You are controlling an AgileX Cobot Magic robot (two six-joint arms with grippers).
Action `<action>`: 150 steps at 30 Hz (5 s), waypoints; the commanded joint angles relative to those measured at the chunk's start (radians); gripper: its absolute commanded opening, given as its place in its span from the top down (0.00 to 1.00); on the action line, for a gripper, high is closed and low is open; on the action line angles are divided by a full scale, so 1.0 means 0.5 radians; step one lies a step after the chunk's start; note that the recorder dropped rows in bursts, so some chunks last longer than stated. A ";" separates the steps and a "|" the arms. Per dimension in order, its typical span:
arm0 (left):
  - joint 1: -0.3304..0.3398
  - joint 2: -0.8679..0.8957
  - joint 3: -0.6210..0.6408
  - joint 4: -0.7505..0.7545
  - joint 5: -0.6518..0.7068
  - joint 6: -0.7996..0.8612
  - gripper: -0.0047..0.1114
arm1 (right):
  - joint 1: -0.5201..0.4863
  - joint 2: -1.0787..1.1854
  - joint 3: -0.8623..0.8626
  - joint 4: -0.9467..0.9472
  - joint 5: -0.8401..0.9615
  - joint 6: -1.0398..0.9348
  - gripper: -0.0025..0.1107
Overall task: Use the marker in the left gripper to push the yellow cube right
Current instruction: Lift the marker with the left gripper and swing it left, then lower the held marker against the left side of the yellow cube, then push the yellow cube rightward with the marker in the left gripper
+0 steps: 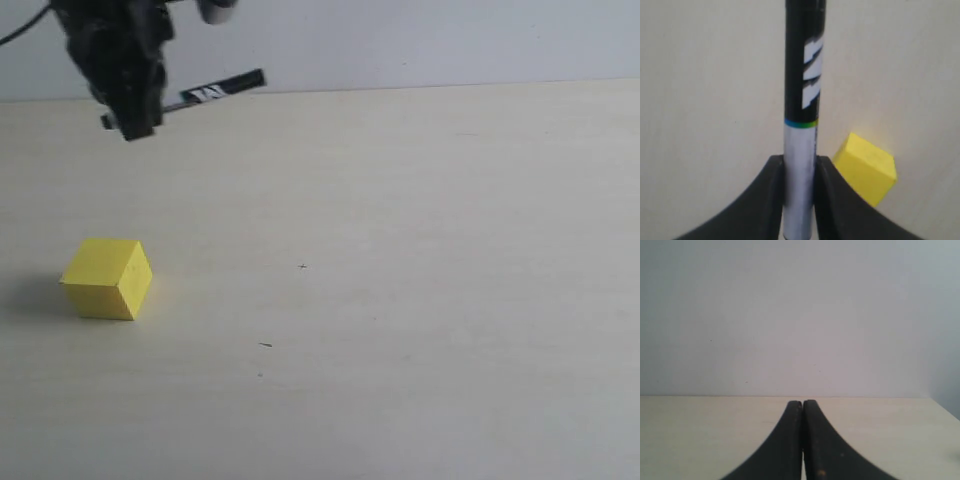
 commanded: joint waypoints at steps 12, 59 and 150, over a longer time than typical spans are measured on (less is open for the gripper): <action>0.875 0.058 0.349 0.191 0.009 0.814 0.96 | -0.013 -0.012 0.009 0.004 -0.002 -0.001 0.98; 1.291 0.204 0.984 -0.112 -0.720 1.882 0.96 | -0.013 -0.012 0.009 0.004 -0.002 -0.001 0.98; 0.273 0.205 0.925 -0.118 -0.426 0.904 0.96 | -0.013 -0.012 0.009 0.004 0.073 -0.001 0.98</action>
